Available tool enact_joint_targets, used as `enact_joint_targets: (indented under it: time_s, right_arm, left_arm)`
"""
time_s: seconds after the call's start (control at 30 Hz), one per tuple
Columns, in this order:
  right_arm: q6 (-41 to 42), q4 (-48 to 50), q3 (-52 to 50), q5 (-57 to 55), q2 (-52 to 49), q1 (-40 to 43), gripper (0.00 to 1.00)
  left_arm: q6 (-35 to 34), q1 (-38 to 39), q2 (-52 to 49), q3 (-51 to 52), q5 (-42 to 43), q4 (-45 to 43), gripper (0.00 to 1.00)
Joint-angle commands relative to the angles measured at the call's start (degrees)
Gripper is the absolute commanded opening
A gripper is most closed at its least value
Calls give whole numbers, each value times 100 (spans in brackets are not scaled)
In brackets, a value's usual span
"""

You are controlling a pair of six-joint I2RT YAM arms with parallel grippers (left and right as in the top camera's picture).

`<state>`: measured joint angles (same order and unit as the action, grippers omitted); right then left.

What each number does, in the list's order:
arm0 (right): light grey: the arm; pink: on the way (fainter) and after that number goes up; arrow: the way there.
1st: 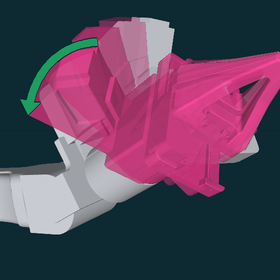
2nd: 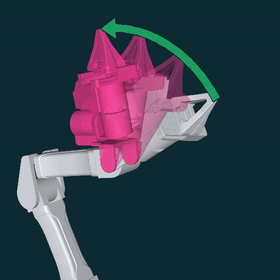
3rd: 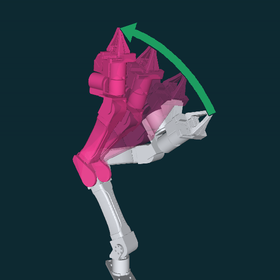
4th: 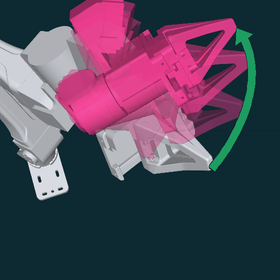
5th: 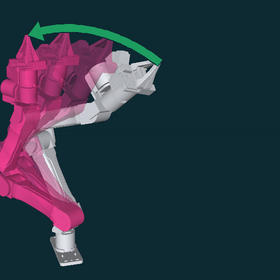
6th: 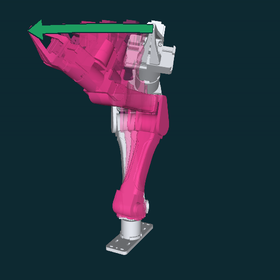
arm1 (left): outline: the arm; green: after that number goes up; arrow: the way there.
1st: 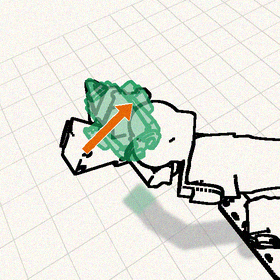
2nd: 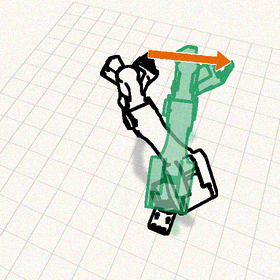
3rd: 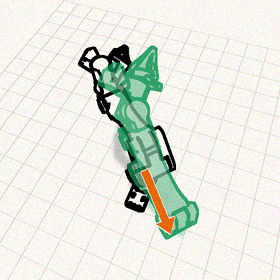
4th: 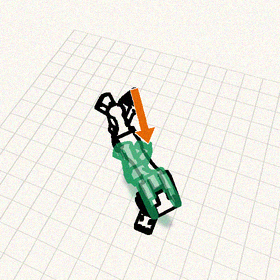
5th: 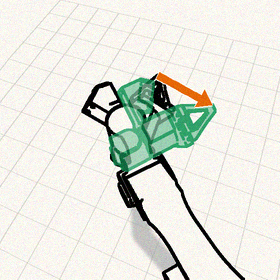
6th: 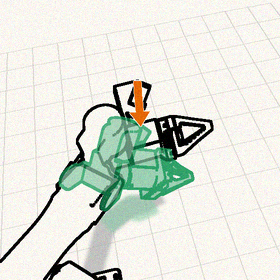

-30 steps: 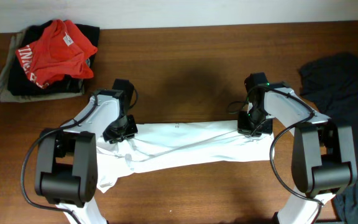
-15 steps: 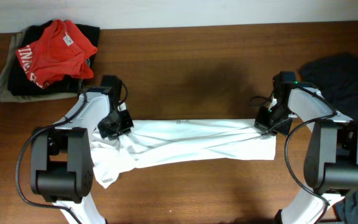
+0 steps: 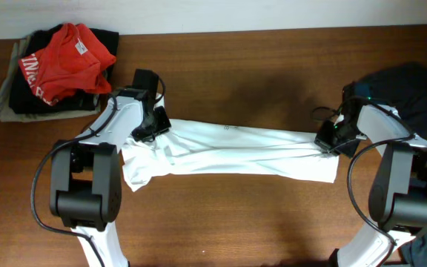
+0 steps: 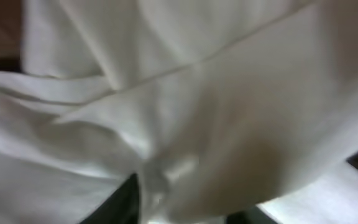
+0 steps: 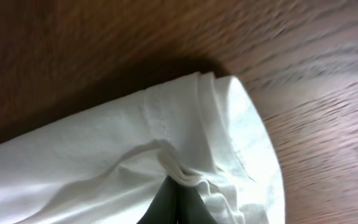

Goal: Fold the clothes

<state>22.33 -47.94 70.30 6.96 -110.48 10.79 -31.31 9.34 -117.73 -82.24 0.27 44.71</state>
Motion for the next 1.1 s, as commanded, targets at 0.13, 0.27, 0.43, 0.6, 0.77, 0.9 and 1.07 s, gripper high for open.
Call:
enact_joint_targets:
  time_s: [0.13,0.27,0.43,0.6,0.77,0.9,1.07]
  right_arm:
    - [-52,-369,715,-308,-15,136,4]
    - [-326,-997,1351,-315,-15,129,4]
    - [-367,-1665,2041,-511,-13,131,5]
    - [-367,-1836,2186,-570,-15,129,29]
    - [-367,-1878,2186,-564,-15,122,32]
    - [-367,-1912,2186,-439,-15,118,33]
    - [-369,-1961,2186,-442,-15,118,33]
  left_arm:
    - [407,-251,-76,-291,-468,251,59]
    - [424,-264,-74,-962,-940,940,60]
    - [417,-264,-74,-1834,-1467,1770,61]
    - [417,-282,-74,-2057,-1530,2044,73]
    - [400,-251,-81,-2055,-1139,1867,71]
    - [398,-199,-271,-2055,-933,1443,71]
    - [354,-205,-831,-2055,-452,1421,73]
